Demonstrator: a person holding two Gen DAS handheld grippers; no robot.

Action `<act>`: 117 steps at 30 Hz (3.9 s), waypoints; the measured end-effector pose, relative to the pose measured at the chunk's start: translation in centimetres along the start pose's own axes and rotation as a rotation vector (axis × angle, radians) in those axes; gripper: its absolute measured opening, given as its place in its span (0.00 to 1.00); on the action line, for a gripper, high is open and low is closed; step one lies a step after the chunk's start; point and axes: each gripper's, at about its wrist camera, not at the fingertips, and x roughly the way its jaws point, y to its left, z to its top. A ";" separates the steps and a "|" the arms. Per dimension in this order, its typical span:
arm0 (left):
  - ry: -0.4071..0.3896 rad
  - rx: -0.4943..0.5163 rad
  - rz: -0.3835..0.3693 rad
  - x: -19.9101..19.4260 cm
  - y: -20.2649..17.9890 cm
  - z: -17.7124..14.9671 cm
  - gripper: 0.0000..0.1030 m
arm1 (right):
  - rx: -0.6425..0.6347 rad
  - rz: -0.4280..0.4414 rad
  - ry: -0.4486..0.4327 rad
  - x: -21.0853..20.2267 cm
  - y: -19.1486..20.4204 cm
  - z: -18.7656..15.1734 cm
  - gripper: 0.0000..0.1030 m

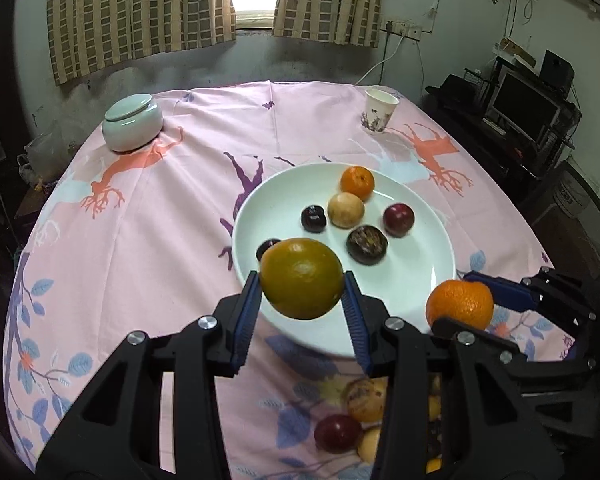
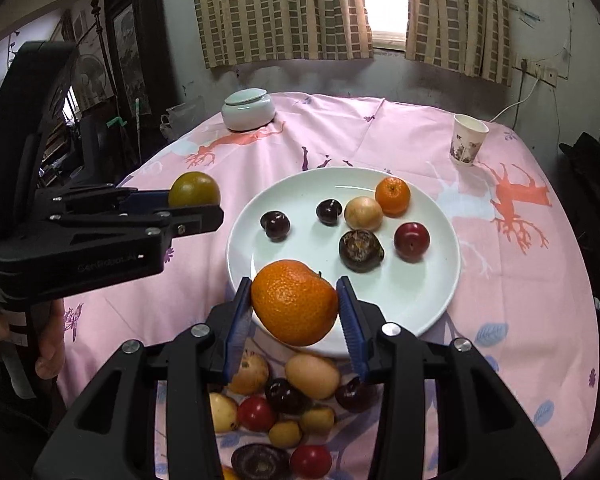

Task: Organize fruits
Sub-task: 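Carry the orange and green-yellow fruit onto the white plate, open both tools, then grasp the yellow-orange fruit with the right tool while the left tool grasps a pale yellow fruit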

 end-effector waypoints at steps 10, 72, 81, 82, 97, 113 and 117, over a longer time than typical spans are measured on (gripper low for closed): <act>0.101 -0.042 -0.028 8.3 1.1 4.0 0.40 | 0.006 0.015 0.082 8.0 -2.0 4.2 0.42; 0.039 -0.092 -0.028 -4.2 0.6 -17.8 0.95 | 0.054 0.054 0.131 -3.1 4.5 -15.6 0.38; 0.071 0.009 -0.061 -2.7 -4.0 -17.9 0.84 | 0.209 -0.011 0.119 -5.2 -1.1 -17.5 0.38; 0.085 0.016 -0.059 -2.2 -4.3 -17.9 0.62 | 0.217 -0.004 0.115 -5.3 -1.4 -17.7 0.38; 0.118 0.044 -0.058 2.0 -7.2 -15.6 0.50 | 0.271 0.064 0.098 -5.9 -3.5 -18.5 0.38; 0.052 0.002 -0.145 -2.5 -5.0 -16.4 0.37 | 0.214 0.059 0.086 -5.6 -0.6 -15.7 0.38; 0.032 0.003 -0.154 -3.6 -4.6 -16.4 0.37 | 0.207 0.059 0.087 -5.4 -0.3 -15.1 0.38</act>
